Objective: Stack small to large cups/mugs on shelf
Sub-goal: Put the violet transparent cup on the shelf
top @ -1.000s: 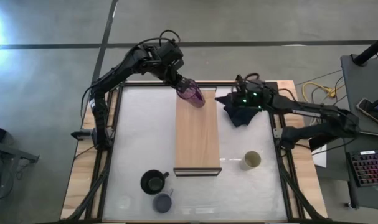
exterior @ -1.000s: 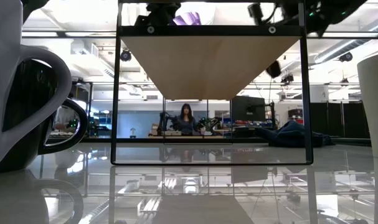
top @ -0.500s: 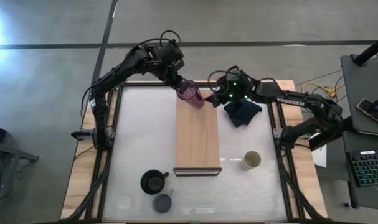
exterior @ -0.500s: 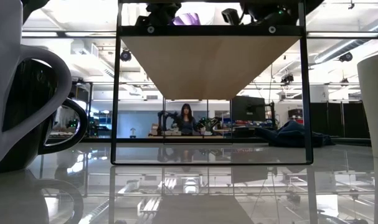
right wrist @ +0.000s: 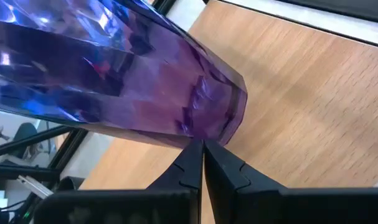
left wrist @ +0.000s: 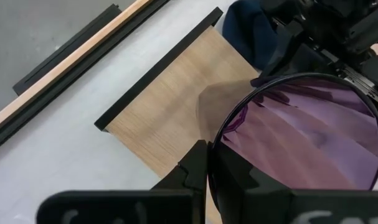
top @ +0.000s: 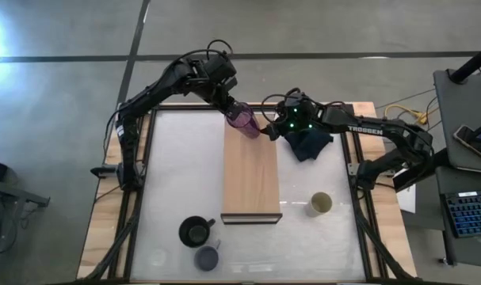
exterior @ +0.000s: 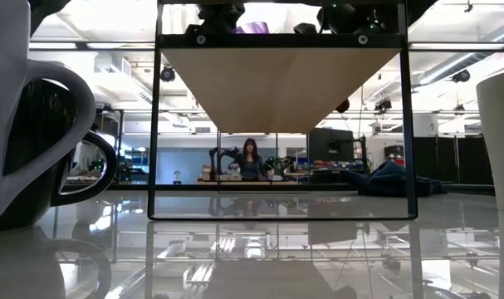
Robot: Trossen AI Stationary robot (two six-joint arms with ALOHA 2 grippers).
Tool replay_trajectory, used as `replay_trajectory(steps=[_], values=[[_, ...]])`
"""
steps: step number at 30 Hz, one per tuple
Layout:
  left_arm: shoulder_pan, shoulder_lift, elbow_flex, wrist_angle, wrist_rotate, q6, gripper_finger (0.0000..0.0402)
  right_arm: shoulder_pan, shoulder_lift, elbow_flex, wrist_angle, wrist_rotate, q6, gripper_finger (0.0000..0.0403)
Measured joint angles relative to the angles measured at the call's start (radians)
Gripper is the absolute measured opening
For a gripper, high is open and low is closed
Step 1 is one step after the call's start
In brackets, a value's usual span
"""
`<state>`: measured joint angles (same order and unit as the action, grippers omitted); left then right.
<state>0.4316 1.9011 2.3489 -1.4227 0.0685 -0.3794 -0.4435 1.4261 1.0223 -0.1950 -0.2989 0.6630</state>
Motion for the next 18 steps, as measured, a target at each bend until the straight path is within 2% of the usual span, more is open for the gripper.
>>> replay_trajectory(steps=[8, 18], values=[[-0.004, 0.009, 0.0, 0.008, 0.001, 0.019, 0.0005, 0.0, -0.003, -0.005, 0.022, 0.001, 0.001, 0.0009], [-0.007, 0.012, 0.0, 0.056, 0.004, 0.019, 0.0075, 0.0, -0.002, -0.018, 0.022, 0.003, 0.001, 0.0008]])
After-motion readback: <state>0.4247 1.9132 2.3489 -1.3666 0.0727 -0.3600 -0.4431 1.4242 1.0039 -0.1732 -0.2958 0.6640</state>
